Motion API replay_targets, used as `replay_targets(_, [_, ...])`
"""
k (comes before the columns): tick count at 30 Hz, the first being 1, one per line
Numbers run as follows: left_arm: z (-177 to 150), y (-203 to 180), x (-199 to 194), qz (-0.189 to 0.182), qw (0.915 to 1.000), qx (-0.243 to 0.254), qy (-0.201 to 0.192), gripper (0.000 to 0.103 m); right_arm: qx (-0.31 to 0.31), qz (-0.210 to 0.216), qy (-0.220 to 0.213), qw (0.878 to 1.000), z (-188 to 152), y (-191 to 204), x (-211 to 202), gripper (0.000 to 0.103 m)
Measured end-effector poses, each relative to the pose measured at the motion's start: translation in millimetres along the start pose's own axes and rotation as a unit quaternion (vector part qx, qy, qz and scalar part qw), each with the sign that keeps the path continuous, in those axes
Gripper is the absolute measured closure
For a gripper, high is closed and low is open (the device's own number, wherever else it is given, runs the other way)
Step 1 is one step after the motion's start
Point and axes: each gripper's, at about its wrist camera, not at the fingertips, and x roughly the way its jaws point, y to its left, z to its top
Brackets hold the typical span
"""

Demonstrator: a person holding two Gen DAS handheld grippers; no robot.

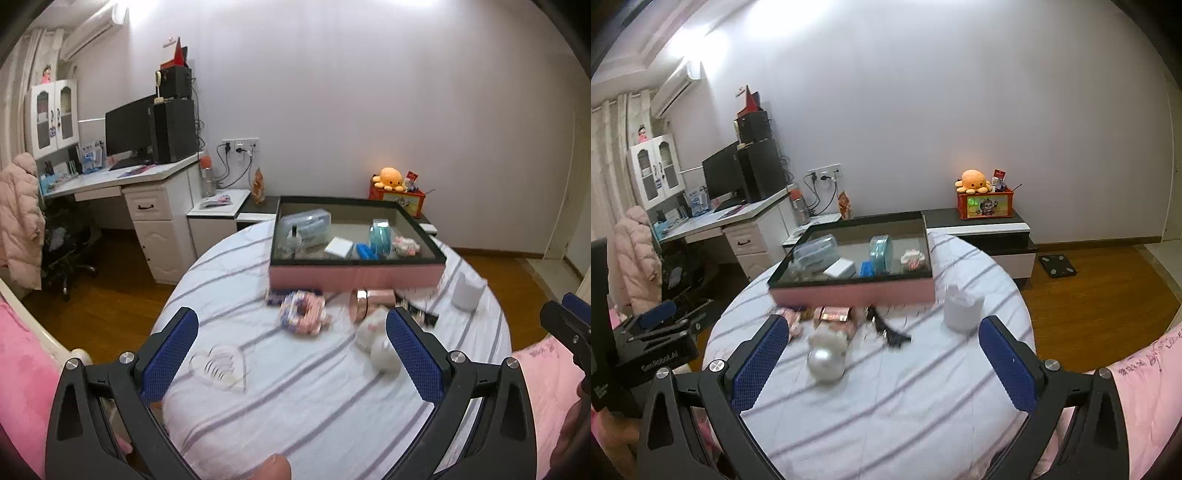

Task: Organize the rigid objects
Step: 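Withdraw both open grippers from the tray box back over the bed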

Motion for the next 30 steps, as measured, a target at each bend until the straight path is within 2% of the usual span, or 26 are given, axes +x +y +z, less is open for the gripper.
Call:
replay_targets(5, [-18.2, -0.1, -12.8, -0.004, 0.9999, 0.009, 0.011, 0.0, -0.023, 0.005, -0.001, 1.0, -8.0, 14.7, -7.3, 0.0])
replay_targets(14, [-17.2, 2.7, -15.6, -0.003, 1.0, 0.002, 0.006, 0.0, -0.028, 0.009, 0.018, 0.999, -19.3, 18.5, 0.4, 0.0])
replay_targets(30, [-19.0, 9.6, -12.6, 0.0, 0.9999, -0.007, 0.012, 0.0, -0.024, 0.002, 0.021, 0.999, -20.0, 14.7, 2.5, 0.0])
